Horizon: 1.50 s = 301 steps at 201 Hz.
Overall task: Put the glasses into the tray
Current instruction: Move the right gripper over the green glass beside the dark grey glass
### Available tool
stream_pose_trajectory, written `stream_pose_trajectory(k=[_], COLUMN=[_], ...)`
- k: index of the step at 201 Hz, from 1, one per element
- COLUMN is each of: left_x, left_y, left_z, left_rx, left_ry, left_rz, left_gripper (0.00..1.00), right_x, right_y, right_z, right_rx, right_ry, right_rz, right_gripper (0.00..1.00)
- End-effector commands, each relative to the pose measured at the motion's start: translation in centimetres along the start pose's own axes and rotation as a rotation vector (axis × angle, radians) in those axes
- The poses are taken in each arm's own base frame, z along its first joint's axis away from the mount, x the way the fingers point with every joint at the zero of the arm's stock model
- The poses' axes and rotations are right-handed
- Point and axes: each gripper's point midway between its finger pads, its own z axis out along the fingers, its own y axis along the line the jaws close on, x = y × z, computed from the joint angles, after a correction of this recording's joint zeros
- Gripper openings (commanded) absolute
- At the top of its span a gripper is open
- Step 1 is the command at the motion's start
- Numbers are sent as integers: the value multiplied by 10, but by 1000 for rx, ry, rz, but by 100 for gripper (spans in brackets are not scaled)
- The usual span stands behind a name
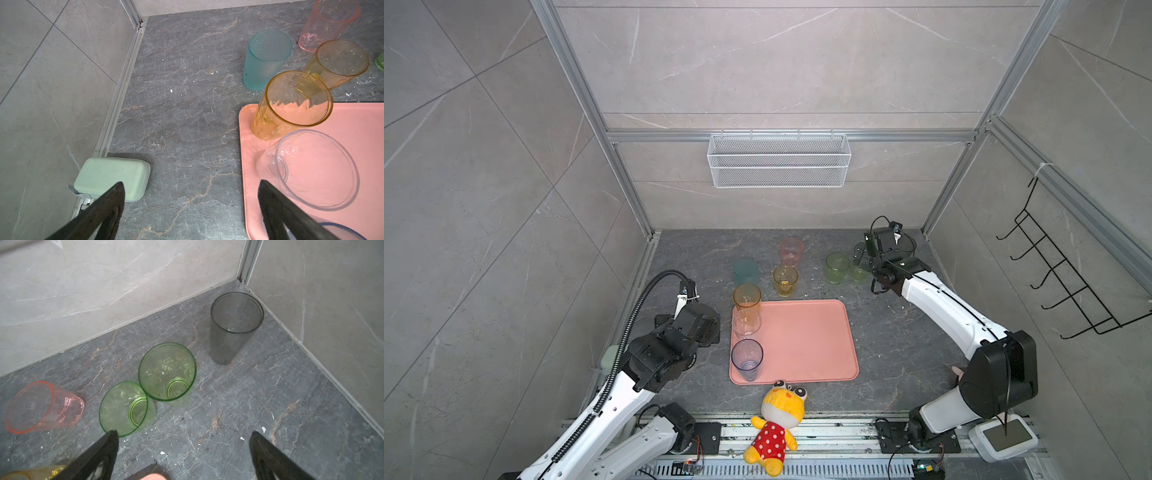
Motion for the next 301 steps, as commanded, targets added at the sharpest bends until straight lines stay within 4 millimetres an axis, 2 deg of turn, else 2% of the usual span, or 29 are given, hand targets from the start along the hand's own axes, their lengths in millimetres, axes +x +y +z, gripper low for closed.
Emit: stream_pose_trajectory(k=[1, 142, 212, 301], left_x=[-4, -4, -5, -5], left_y=[-3, -4, -4, -2], left_z=[-1, -4, -5, -5], left_rx=[21, 50, 51, 42], left_ry=[-21, -35, -40, -42], left_rz=[8, -4, -7, -13], left_gripper=[100, 100, 100, 100], right_x=[-13, -15, -9, 1], right_y=[1, -9, -11, -12], right_z=[7, 63, 79, 97], right_rx=[-2, -40, -34, -37], right_ry=[-1, 84, 113, 143], right_rz=[75, 203, 207, 206], right_gripper=[99, 97, 94, 86])
